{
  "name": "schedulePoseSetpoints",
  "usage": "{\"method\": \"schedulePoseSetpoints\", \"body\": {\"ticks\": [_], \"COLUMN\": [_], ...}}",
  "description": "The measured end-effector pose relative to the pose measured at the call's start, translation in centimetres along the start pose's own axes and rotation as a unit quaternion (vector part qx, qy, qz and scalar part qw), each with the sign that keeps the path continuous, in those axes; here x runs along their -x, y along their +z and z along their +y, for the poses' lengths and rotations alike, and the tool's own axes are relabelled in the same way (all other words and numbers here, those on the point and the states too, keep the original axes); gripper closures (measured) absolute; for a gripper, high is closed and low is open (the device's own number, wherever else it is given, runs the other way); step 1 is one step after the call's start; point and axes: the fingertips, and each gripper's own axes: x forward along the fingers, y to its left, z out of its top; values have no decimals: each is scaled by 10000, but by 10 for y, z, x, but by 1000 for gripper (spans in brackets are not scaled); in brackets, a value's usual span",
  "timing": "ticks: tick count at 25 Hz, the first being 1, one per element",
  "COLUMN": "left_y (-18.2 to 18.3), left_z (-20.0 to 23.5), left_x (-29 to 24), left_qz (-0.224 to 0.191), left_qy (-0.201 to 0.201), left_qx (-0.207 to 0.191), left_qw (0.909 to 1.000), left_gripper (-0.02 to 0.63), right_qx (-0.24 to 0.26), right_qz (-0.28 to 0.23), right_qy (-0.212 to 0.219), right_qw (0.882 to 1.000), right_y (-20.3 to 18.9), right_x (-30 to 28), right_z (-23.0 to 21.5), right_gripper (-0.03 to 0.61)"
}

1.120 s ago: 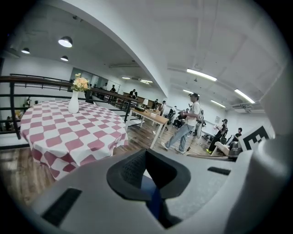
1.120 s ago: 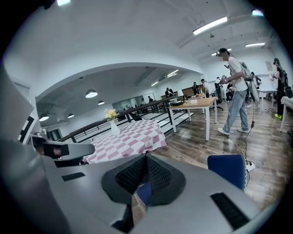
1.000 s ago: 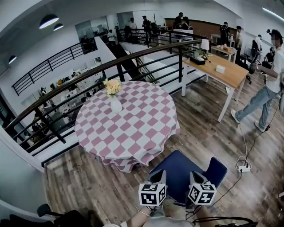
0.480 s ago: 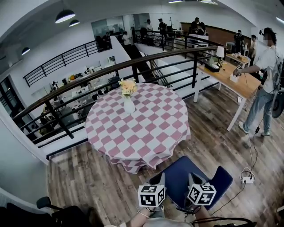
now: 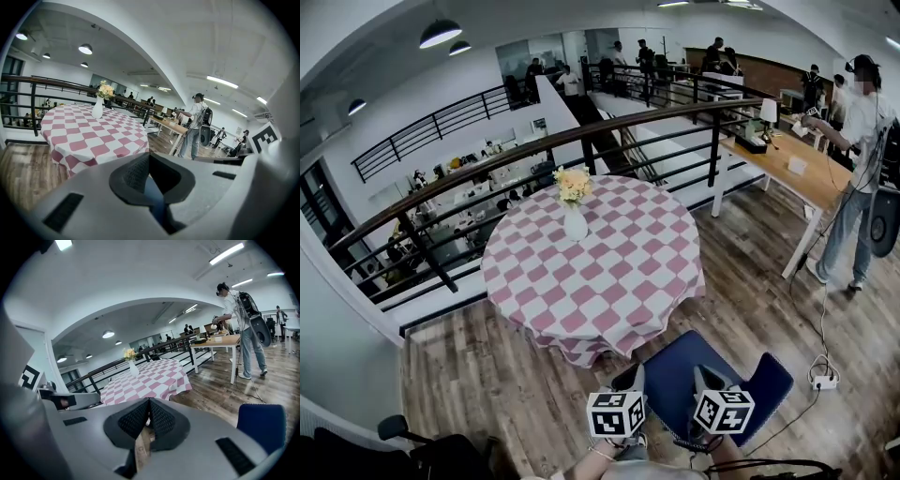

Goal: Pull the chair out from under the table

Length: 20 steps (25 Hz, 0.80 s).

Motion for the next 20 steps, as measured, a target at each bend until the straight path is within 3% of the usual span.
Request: {"method": "schedulePoseSetpoints", "body": {"ticks": [20], "left_y": [-18], "left_z": [0], "left_x": [-1], "left_qz": [161], "left_qy": [61], "left_qx": [87], "left_qw": [9998], "left_gripper": [611], "right_qx": [249], "right_qz": [203], "right_qy": [-118], "right_qw": [9994], "right_y": [-16], "right_x": [5], "right_z": [-6], "right_gripper": [561]}}
